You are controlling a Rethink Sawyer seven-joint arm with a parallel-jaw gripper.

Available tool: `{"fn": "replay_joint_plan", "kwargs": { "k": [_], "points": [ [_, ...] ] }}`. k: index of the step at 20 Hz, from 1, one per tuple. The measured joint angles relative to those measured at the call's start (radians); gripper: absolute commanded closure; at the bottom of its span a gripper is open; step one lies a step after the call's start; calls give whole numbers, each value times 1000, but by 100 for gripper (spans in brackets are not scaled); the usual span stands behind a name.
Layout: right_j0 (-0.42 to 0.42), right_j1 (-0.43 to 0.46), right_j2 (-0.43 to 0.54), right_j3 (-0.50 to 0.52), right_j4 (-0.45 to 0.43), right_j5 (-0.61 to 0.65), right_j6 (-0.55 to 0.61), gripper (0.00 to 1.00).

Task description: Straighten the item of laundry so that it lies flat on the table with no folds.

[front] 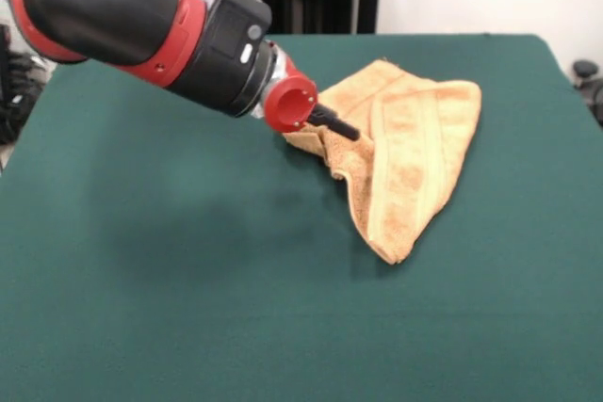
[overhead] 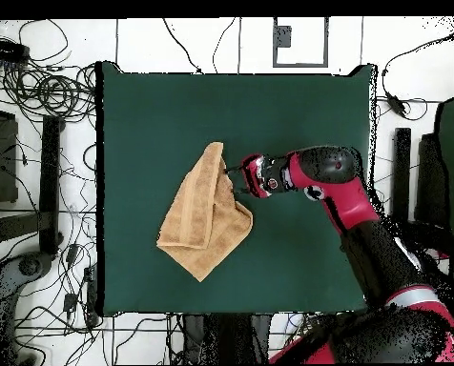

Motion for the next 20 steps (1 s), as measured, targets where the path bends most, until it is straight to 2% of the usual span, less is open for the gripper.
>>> {"fn": "replay_joint_plan", "kwargs": {
  "k": [7,11,20],
  "points": [
    [-15,1,27,34,-4,-11,0,0],
    [-14,3,28,34,-36,-54,0,0],
    [7,40,28,-6,-185,-127,0,0]
  ]
}}
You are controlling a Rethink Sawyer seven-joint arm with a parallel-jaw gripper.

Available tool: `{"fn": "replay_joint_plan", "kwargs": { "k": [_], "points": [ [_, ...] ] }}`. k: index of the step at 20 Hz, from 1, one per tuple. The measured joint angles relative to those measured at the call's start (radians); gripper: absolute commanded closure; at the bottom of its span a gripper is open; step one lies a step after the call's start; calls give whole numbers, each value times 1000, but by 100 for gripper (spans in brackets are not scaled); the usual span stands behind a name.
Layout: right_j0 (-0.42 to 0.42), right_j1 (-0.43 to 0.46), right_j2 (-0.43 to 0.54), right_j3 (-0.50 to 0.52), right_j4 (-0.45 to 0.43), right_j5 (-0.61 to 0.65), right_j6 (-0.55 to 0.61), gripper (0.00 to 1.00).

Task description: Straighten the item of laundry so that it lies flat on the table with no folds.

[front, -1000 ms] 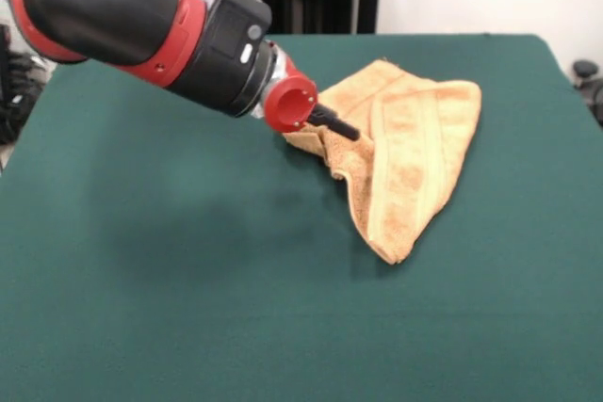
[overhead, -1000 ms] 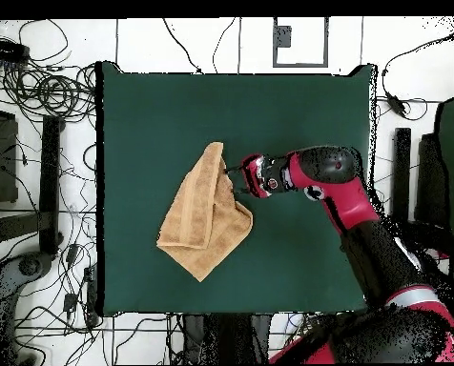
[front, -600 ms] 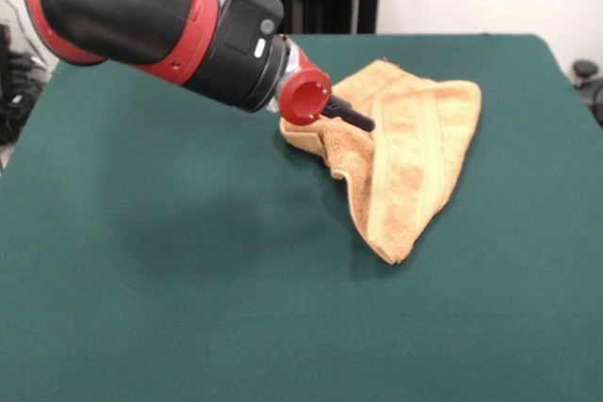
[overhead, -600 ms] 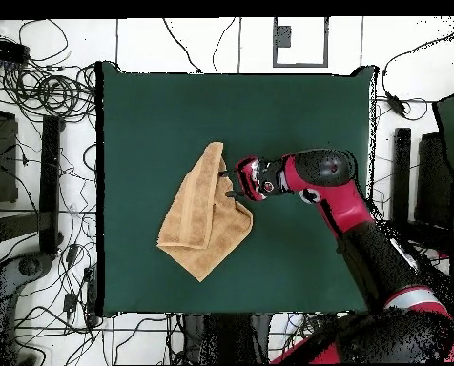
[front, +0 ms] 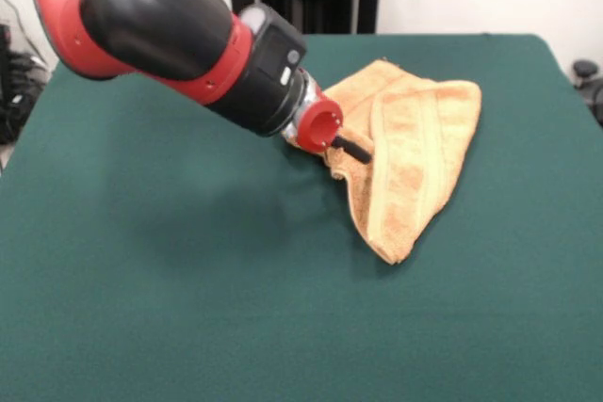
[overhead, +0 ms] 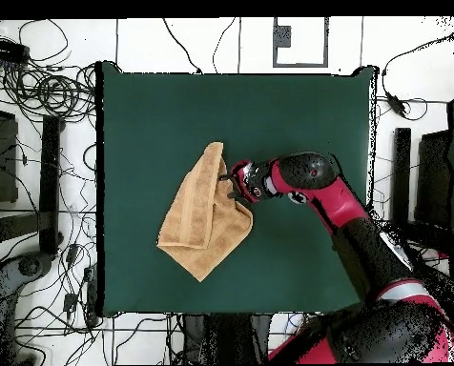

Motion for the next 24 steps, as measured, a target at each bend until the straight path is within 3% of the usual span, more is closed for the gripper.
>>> {"fn": "replay_joint_plan", "kwargs": {
  "k": [6,16,20,24],
  "points": [
    [24,50,0,-65,-81,0,0,0],
    [59,83,-9,-164,-131,75,0,0],
    [146,60,-41,-242,-248,140,1,0],
    [272,8,-91,-305,-432,157,1,0]
  ]
}}
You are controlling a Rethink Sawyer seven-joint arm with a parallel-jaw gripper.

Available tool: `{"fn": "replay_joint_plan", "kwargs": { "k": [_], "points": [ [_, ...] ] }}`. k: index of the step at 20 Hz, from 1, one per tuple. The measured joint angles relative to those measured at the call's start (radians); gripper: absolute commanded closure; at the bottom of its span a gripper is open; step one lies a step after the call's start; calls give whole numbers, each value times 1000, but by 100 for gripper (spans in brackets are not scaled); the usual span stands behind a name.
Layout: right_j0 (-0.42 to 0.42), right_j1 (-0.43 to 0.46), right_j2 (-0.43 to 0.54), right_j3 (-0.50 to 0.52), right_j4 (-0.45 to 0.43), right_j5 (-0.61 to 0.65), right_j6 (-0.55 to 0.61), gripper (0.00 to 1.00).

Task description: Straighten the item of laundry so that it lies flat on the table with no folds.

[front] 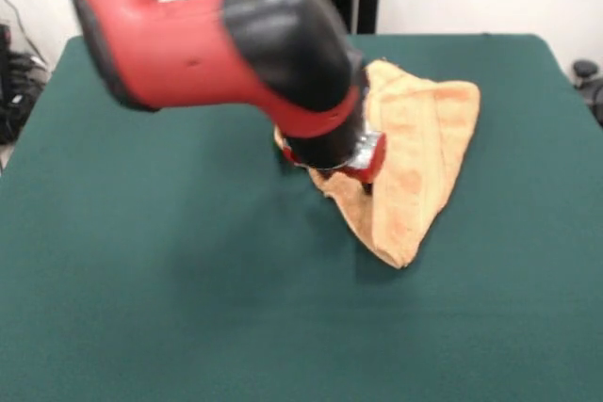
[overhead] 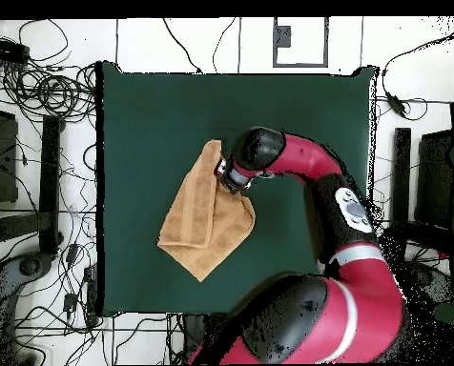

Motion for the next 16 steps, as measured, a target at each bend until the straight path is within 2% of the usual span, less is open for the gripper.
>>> {"fn": "replay_joint_plan", "kwargs": {
  "k": [1,4,6,8,12,16],
  "points": [
    [44,-18,-22,-22,-76,-11,0,0],
    [94,-36,-52,-48,-169,-40,0,0],
    [144,-57,-88,-83,-288,-106,0,0],
    [162,-63,-111,-110,-359,-166,0,0],
    [163,-63,-155,-166,-460,-282,0,0],
    [148,-63,-195,-211,-507,-354,0,0]
  ]
}}
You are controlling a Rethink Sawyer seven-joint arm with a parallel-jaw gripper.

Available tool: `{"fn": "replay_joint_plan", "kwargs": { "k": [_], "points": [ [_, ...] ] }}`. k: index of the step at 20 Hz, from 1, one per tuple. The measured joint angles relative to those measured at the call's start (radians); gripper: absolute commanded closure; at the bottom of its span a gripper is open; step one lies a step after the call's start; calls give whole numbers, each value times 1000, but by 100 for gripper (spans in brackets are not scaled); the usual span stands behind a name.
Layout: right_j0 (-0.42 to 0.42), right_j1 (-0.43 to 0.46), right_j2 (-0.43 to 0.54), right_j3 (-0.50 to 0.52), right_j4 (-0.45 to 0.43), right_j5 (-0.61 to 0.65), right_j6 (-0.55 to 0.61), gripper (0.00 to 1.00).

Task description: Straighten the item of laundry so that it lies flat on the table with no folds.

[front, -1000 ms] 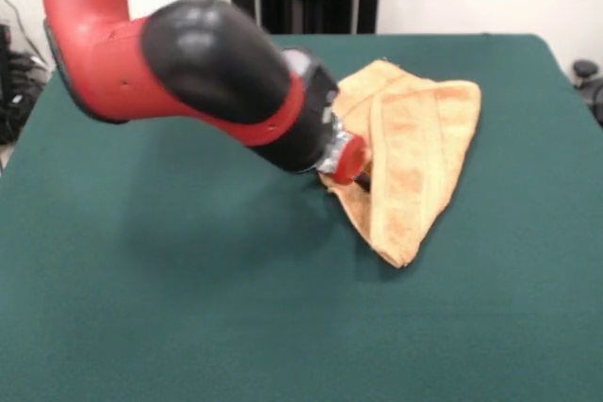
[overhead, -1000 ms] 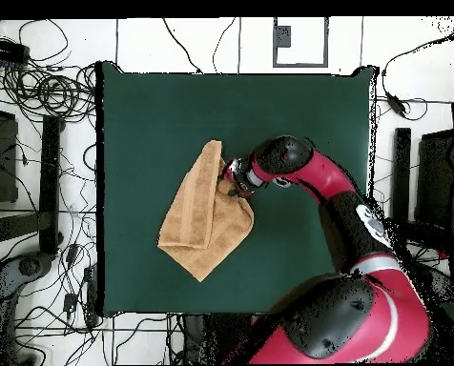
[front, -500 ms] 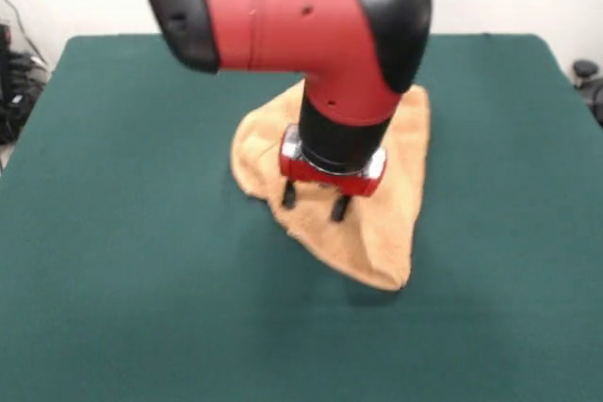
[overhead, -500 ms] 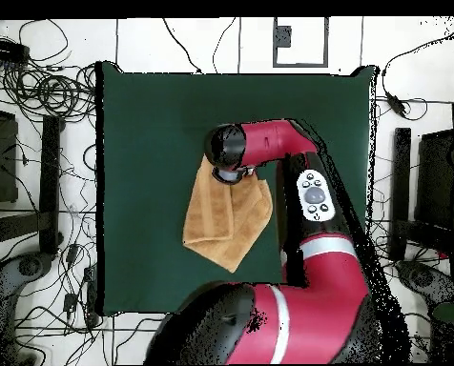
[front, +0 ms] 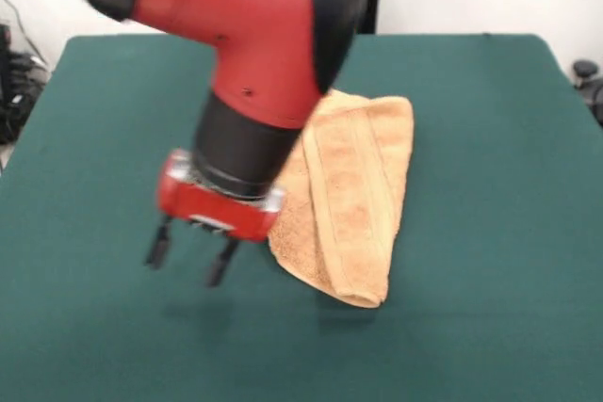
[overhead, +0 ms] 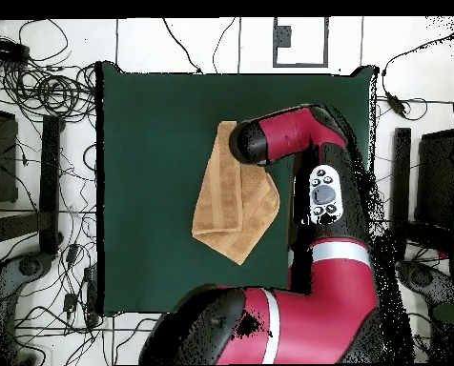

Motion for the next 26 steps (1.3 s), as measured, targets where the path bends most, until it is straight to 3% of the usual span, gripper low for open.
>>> {"fn": "replay_joint_plan", "kwargs": {
  "k": [4,7,8,11,17,21,26],
  "points": [
    [-28,0,-15,-32,-8,-40,0,0],
    [-76,9,2,-50,40,-49,0,0],
    [-138,29,40,-63,122,-36,0,0],
    [-231,75,96,-85,261,13,0,0],
    [-365,152,164,-128,540,145,0,0],
    [-394,187,167,-145,658,220,0,0],
    [-400,206,167,-158,722,251,0,0]
  ]
}}
